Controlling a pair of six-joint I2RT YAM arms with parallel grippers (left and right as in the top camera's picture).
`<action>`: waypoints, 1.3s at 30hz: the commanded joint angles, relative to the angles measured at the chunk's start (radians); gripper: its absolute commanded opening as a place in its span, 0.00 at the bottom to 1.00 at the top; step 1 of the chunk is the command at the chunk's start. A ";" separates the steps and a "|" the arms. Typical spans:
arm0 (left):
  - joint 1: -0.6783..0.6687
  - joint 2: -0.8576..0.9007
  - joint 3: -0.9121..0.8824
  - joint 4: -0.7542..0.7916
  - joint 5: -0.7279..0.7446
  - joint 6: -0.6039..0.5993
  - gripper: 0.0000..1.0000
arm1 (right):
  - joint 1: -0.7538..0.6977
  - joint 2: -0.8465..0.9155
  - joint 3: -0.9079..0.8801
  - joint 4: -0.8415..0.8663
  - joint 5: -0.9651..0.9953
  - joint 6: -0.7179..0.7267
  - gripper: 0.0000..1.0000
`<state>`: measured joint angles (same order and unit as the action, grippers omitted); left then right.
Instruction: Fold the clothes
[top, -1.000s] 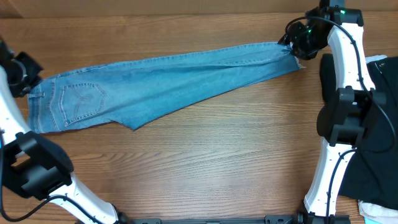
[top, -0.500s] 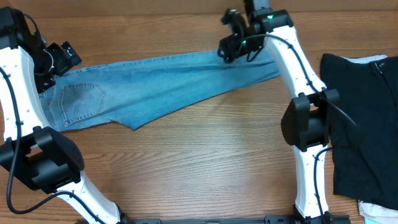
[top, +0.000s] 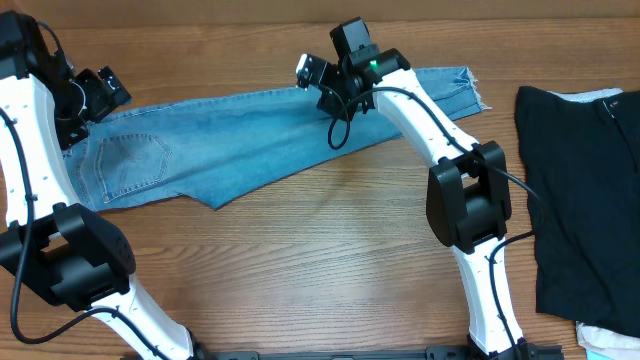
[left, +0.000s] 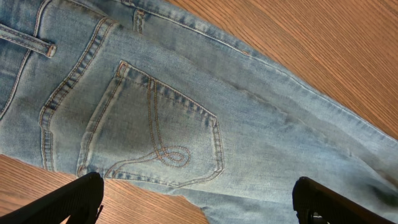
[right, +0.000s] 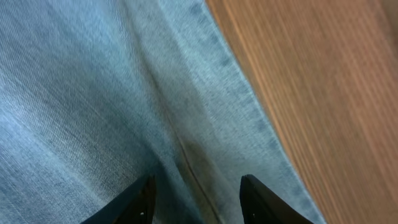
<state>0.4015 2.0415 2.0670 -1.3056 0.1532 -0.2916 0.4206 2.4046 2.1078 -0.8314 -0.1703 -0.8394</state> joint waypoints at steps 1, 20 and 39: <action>0.008 -0.007 -0.010 0.001 -0.007 -0.003 1.00 | -0.002 -0.005 -0.029 0.031 0.002 -0.006 0.46; 0.008 -0.007 -0.010 0.001 -0.006 -0.003 1.00 | -0.011 0.001 -0.138 0.332 0.017 -0.003 0.04; 0.008 -0.007 -0.010 0.001 -0.006 -0.003 1.00 | -0.017 0.101 -0.135 0.673 0.183 0.335 0.54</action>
<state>0.4015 2.0415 2.0670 -1.3052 0.1532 -0.2916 0.4103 2.5301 1.9709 -0.1719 -0.0601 -0.7235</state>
